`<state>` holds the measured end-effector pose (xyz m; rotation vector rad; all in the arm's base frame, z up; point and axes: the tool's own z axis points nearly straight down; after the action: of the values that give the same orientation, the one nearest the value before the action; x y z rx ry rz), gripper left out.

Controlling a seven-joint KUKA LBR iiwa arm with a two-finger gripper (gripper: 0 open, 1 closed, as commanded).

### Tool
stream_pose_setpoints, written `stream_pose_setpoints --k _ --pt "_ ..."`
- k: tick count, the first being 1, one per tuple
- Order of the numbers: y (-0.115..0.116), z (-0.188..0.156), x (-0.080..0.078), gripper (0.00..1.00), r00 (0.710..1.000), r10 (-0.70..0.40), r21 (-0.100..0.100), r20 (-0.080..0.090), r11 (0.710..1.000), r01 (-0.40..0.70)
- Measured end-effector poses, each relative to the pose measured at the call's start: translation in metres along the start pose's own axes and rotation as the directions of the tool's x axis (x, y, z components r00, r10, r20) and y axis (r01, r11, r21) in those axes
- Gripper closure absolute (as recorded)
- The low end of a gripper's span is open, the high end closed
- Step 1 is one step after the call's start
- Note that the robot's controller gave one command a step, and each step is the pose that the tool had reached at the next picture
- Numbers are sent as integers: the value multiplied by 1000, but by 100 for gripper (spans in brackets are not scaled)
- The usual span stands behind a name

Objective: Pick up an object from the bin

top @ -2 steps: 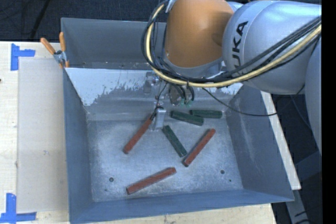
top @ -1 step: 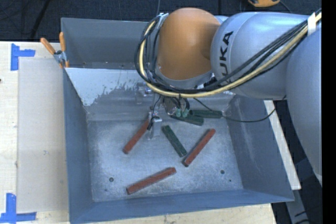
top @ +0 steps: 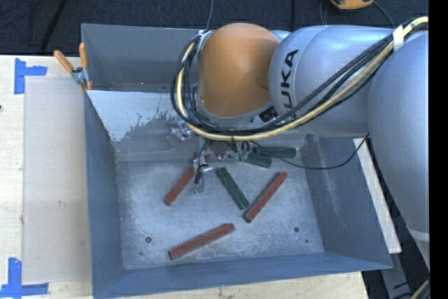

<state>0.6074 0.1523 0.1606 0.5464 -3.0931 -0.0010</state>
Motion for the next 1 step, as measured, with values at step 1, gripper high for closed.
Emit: stream_pose_setpoints --k 1 --pt "4 11 -2 0 999 -43 0 -1 999 43"
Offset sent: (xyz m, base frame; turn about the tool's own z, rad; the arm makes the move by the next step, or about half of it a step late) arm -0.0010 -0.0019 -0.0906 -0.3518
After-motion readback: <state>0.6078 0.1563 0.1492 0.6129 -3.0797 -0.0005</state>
